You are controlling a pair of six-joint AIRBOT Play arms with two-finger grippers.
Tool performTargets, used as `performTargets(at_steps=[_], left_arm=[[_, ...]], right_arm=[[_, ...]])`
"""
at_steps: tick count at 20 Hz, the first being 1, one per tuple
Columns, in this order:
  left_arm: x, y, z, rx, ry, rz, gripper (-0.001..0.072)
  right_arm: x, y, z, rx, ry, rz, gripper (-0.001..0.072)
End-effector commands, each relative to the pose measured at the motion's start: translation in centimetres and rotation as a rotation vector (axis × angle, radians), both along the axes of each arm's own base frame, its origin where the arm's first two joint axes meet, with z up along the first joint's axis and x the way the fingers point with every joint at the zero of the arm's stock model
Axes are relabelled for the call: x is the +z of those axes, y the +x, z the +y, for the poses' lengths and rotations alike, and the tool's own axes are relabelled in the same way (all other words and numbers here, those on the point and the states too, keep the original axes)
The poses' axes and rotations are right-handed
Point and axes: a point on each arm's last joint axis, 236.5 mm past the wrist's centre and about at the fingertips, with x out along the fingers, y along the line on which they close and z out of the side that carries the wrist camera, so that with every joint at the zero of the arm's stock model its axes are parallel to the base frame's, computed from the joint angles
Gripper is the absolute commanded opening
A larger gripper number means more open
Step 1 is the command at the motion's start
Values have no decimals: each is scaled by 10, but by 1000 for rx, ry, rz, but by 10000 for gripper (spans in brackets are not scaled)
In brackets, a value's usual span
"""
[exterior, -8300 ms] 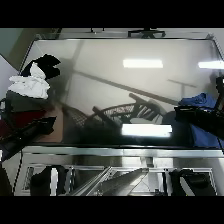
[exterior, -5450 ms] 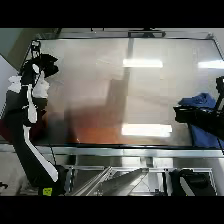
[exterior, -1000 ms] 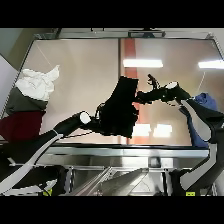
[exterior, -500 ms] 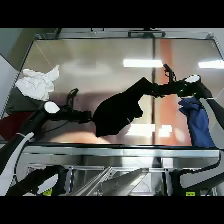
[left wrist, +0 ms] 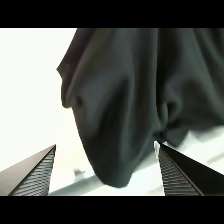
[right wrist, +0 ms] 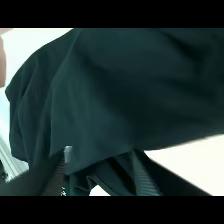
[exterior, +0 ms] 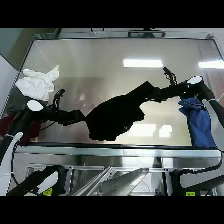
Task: Fold the shirts.
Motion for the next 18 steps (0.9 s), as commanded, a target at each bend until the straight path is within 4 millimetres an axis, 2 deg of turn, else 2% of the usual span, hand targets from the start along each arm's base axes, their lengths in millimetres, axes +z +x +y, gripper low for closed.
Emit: performTargets(at_steps=[1,4,6,8,11,12,13,14,15,16,17,18], left_arm=[[0,-43,-13,-75,-39,151,715],[-23,-83,-42,-112,-37,214,714],[-37,-92,-65,-109,-53,173,713],[-46,-76,-78,-35,-53,90,712],[-51,-44,-81,26,-28,5,703],[-57,-35,-79,35,-13,-2,646],[-63,-31,-80,37,-2,12,553],[-69,-30,-81,33,4,36,468],[-75,-29,-82,24,9,66,317],[-80,-29,-84,7,11,90,134],[-81,-28,-88,-32,9,95,-2],[-78,-25,-91,-52,3,98,-3]], right_arm=[[-13,0,-11,-1,-70,-5,471],[-34,0,-20,-9,-133,26,471],[-46,-2,-18,-5,-130,60,471],[-57,-4,-12,-4,-114,91,471],[-54,11,6,-63,-21,92,468],[-50,20,10,-93,13,78,465],[-46,26,14,-115,47,67,464],[-42,30,17,-133,74,69,405],[-41,32,17,-142,83,68,128],[-41,33,16,-144,81,66,19],[-41,33,16,-136,80,56,18],[-40,32,16,-129,80,50,18]])
